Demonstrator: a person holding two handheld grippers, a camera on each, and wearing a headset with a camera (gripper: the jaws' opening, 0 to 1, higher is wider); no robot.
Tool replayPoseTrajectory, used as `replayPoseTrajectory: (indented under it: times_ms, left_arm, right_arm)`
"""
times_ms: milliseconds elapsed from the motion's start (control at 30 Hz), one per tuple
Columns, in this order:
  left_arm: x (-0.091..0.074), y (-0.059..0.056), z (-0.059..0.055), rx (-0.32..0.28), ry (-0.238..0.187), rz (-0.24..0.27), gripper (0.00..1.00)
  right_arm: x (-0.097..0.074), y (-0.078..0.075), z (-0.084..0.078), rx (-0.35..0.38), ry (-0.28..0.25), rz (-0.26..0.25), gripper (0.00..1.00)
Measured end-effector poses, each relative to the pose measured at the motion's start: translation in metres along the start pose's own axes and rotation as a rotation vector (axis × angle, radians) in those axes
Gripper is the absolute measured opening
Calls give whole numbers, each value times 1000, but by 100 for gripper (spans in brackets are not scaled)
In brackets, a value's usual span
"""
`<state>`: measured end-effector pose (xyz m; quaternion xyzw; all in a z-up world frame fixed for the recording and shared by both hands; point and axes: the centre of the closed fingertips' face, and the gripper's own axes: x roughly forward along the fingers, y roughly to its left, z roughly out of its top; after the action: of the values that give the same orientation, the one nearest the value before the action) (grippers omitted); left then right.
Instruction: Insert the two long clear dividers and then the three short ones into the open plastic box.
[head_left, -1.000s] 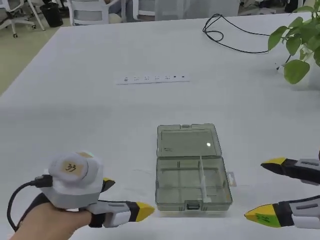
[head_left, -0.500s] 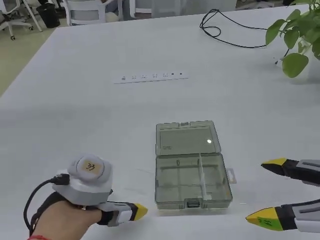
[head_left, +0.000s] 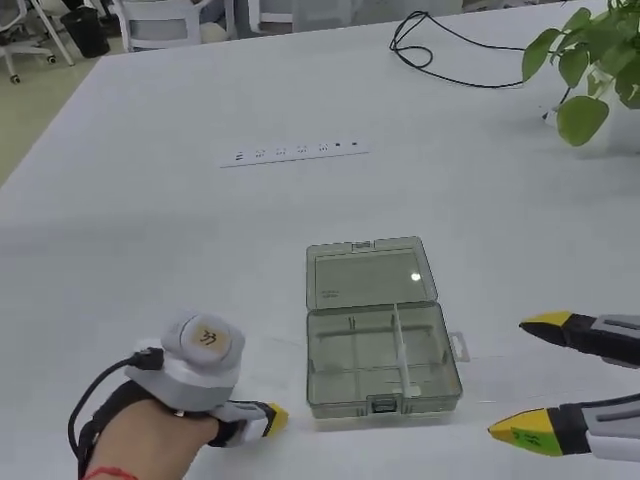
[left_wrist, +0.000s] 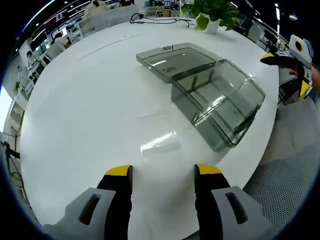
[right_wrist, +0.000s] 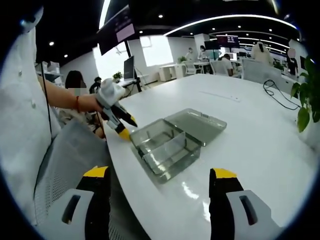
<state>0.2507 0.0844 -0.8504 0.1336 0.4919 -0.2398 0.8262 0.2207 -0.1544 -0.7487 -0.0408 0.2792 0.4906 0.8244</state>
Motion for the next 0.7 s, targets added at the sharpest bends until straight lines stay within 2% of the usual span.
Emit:
replayPoseTrajectory:
  times_ms: [67,133,267,700]
  left_arm:
    - [1,0,0,22,1,15,49]
    - [3,0,2,8,-13,13,48]
    - [2,2,2,7,-11,13,46]
    - [1,11,0,55,62,-17,33]
  right_arm:
    - [0,-1,0,-2,0,-1,82]
    - [0,-1,0,-1,-2,0,82]
    - [-1,-3,-1,2,-1,-1,82]
    - [-1,-5,-2,0,-4,-15,80]
